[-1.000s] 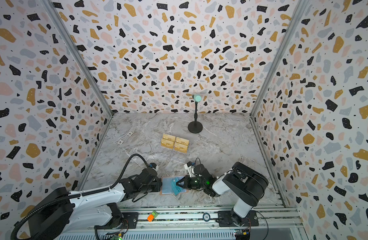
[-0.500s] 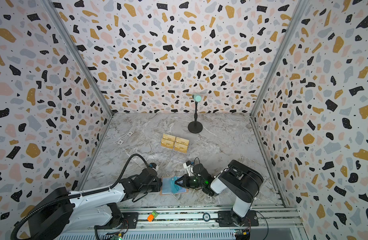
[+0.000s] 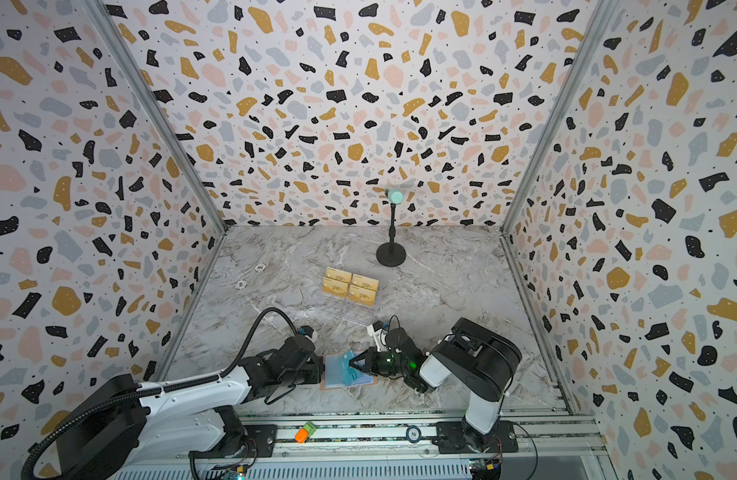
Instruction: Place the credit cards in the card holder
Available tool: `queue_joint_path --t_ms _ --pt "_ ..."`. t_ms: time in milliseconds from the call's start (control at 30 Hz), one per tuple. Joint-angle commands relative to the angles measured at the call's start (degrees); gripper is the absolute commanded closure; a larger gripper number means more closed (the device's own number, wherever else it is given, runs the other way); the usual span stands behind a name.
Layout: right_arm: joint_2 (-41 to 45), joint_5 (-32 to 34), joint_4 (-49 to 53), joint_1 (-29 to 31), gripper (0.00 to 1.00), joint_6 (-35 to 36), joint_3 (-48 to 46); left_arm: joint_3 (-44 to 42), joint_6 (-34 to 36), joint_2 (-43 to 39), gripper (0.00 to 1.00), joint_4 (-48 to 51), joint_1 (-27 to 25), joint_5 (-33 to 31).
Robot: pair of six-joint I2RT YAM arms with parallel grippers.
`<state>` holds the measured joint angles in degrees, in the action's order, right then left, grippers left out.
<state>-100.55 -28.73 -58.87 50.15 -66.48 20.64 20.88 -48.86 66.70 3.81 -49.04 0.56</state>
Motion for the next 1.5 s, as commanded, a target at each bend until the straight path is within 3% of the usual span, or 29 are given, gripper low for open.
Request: queue_joint_path --t_ms 0,200,667,1133,1467 --pt "-0.01 0.52 -0.98 0.95 1.0 -1.19 0.07 0.36 -0.01 -1.56 0.98 0.52 -0.35 -0.25" --pt "1.59 1.39 -0.19 1.18 1.0 -2.1 -1.81 2.25 0.77 -5.69 0.95 2.34 -0.29 -0.59" --pt "-1.98 3.28 -6.77 2.3 1.0 -3.37 -1.47 1.71 2.34 -2.1 0.96 -1.17 -0.75 6.95" --pt "-2.65 5.79 -9.33 3.02 1.0 -4.81 -2.96 -1.15 1.1 -2.62 1.0 1.55 -1.62 5.77" --pt "-6.84 8.79 -19.97 4.25 1.0 -6.47 -4.7 -1.73 1.14 -1.59 1.0 1.73 -1.82 5.5"
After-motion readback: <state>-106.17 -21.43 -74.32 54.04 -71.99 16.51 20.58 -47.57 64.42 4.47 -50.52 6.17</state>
